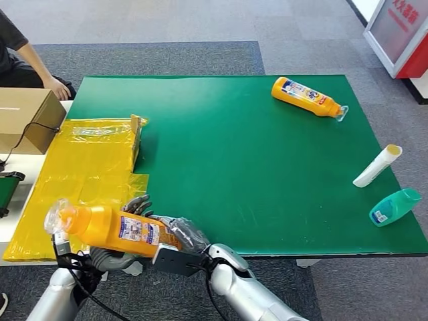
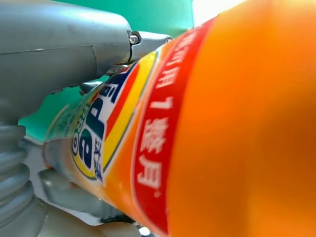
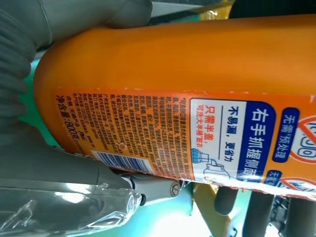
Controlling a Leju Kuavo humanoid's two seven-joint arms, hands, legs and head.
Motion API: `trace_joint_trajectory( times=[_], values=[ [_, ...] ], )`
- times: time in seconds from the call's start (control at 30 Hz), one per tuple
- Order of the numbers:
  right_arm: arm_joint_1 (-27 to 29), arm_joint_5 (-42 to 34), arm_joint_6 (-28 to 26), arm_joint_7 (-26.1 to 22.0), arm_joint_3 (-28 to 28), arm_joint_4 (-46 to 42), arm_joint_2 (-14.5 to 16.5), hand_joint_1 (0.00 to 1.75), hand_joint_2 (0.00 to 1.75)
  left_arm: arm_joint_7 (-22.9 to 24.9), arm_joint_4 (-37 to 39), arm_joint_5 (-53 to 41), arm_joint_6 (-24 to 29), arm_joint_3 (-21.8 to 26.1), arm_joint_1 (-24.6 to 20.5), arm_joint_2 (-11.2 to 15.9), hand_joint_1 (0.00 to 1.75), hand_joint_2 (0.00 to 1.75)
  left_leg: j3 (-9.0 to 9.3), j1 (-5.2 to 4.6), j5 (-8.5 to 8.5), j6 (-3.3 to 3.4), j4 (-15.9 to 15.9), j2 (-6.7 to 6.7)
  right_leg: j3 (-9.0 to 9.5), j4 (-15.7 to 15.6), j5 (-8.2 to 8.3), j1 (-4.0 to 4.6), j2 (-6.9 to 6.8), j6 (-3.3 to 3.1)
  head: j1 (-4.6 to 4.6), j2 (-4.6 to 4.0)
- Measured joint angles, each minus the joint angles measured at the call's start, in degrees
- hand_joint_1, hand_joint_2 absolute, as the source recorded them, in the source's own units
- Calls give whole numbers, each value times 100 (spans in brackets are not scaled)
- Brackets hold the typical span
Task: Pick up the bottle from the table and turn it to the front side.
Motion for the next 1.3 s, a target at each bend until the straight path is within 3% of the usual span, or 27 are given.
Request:
trace_joint_trajectory(
  times=[0.07, 0.13, 0.2, 0.27, 0.33, 0.4, 0.73, 0.8, 0.87, 0.97, 1.03, 1.3],
  values=[
    [-10, -8, -11, 39, 2, 46, 2, 175, 175, 0, -129, 107, 23, 161, 25, -146, 16, 175, 0, 0, 0, 0, 0, -1, 2, 0, -1, 0, -1, 0, 1, 0],
    [18, -14, -14, 89, -8, 104, -1, 175, 175, -1, -249, 169, 50, 308, 29, -265, 102, 175, 0, 0, -1, 0, 0, -1, 3, 0, 0, 0, -1, 0, 1, 0],
    [42, -19, -27, 115, -27, 142, -5, 175, 175, -1, -350, 175, 96, 429, 45, -352, 173, 175, 0, 0, -2, -2, 0, 2, 0, 0, 1, 0, 1, -2, 0, 0],
    [42, -23, -46, 121, -51, 163, -7, 154, 175, -1, -433, 143, 145, 508, 75, -425, 175, 175, 1, 0, -2, -3, 0, 2, -1, 0, 1, 1, 1, -3, 1, 0],
    [41, -21, -55, 123, -69, 176, -7, 66, 175, -1, -474, 82, 198, 557, 103, -472, 175, 175, 1, 1, -2, -3, 0, 2, -1, 0, 1, 1, 2, -3, 0, 0],
    [44, -10, -64, 132, -83, 188, -7, 0, 175, -1, -494, -28, 295, 582, 122, -506, 175, 175, 1, 1, -2, -3, 0, 2, -1, 0, 1, 1, 1, -3, 0, 0],
    [179, 5, -123, 155, -165, 202, -27, 0, 175, -1, -511, -685, 1218, 553, 129, -541, 175, 175, 1, 1, -3, -3, 0, 2, 0, 0, 1, 1, 1, -3, 0, 0],
    [220, 18, -157, 179, -212, 164, -38, 0, 175, 3, -526, -1000, 1692, 526, 121, -538, 175, 175, 2, 1, -3, -3, 0, 1, 2, 0, 0, 1, 0, -2, -1, 0],
    [301, 62, -207, 248, -315, 66, -69, 0, 175, 86, -644, -1801, 2679, 442, 71, -540, 175, 175, 7, 1, -4, -2, 0, -5, 14, 0, -4, 1, -7, -1, 2, 0],
    [475, 191, -225, 376, -558, -195, -137, 0, 175, 680, -1020, -3525, 4310, 271, -45, -538, 175, 175, 31, 0, -15, -8, 0, -10, 37, 0, -9, -1, -10, -4, 0, 0],
    [607, 299, -184, 439, -753, -408, -180, 0, 175, 1306, -1294, -4546, 4917, 183, -84, -518, 175, 175, 41, 0, -18, -13, -1, -8, 40, 0, -6, -1, -7, -8, 0, 0],
    [863, 481, -15, 516, -1234, -907, -245, 0, 175, 2488, -1796, -6694, 5514, 50, -174, -278, 175, 175, 36, 4, -2, -15, 0, -4, 30, 1, -1, 4, -2, -15, 1, 0]
  ],
)
